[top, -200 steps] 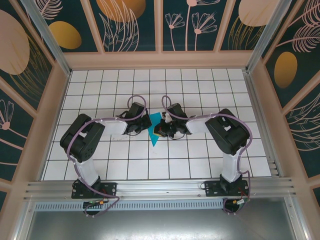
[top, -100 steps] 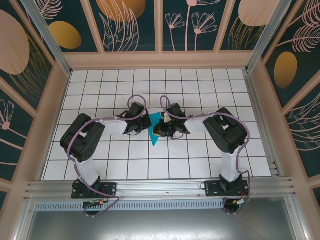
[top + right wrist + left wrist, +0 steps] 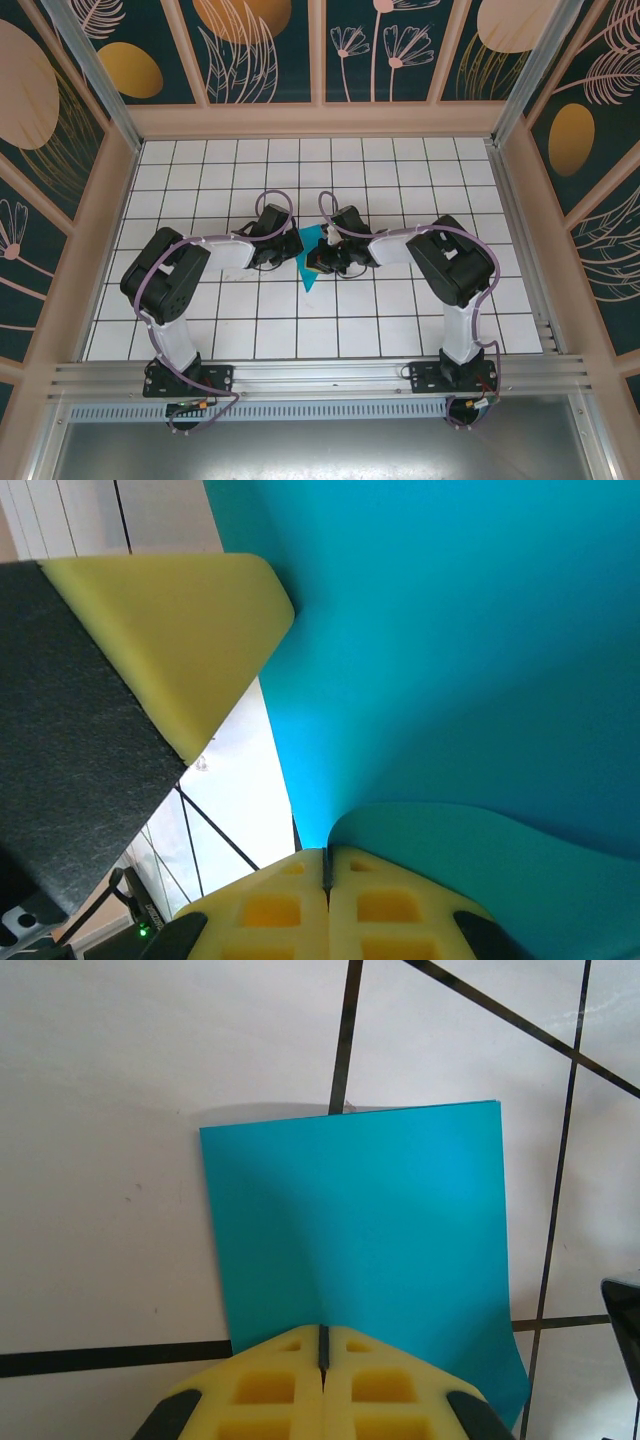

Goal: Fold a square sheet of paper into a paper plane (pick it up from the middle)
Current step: Third fold the triangle at the center of the table.

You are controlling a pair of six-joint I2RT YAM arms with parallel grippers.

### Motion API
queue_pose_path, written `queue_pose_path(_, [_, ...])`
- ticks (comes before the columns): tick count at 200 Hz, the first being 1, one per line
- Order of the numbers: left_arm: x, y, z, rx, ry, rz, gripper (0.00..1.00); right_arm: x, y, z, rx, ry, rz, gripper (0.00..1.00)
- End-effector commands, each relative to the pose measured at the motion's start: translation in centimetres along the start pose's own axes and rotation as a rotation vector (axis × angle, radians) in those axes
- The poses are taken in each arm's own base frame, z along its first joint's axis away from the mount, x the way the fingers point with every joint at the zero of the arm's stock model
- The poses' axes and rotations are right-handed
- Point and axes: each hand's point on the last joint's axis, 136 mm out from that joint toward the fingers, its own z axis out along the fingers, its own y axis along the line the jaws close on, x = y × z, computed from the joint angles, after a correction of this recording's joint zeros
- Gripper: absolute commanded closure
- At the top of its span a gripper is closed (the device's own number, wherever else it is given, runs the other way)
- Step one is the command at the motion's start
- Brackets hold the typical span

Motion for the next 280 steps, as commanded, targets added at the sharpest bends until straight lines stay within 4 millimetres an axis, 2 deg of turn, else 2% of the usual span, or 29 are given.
queue_pose_path(1, [2.1,1.8,0.9,-0.058,0.082,0.011,0.98,-0.3,-0.3,0.7,0.022,-0.001,-0.021,1.0])
queue_pose_path(68, [2.2,1.8,0.9,-0.058,0.088,0.011,0.98,-0.4,-0.6,1.0,0.034,0.007,-0.028,1.0])
queue_pose_path(128, [1.9,1.6,0.6,-0.058,0.077,0.008,0.98,-0.3,-1.8,0.9,0.082,-0.003,-0.01,0.99])
queue_pose_path(156, [0.6,0.6,-0.6,-0.051,0.029,0.01,0.94,-0.2,-2.4,1.0,0.103,-0.005,0.002,0.95])
queue_pose_path(181, [-1.1,-0.4,-2.3,-0.035,-0.029,0.002,0.89,-0.2,-2.5,1.0,0.108,-0.004,0.006,0.84])
queue_pose_path(196, [-1.7,0.0,-2.9,-0.043,-0.054,-0.019,0.84,-0.2,-2.7,1.0,0.112,-0.004,0.009,0.77])
queue_pose_path(203, [-2.4,-0.5,-4.0,-0.025,-0.084,-0.027,0.84,-0.2,-2.6,1.0,0.112,-0.005,0.008,0.74])
queue_pose_path(227, [-2.7,0.3,-5.3,-0.026,-0.116,-0.069,0.82,-0.2,-2.6,1.0,0.114,-0.006,0.01,0.67])
queue_pose_path(255, [-2.4,0.9,-6.5,-0.01,-0.131,-0.107,0.81,-0.2,-2.6,0.9,0.113,-0.008,0.012,0.65])
queue_pose_path(280, [-1.5,0.3,-7.1,0.052,-0.112,-0.116,0.83,-0.1,-2.8,0.9,0.119,-0.009,0.014,0.67])
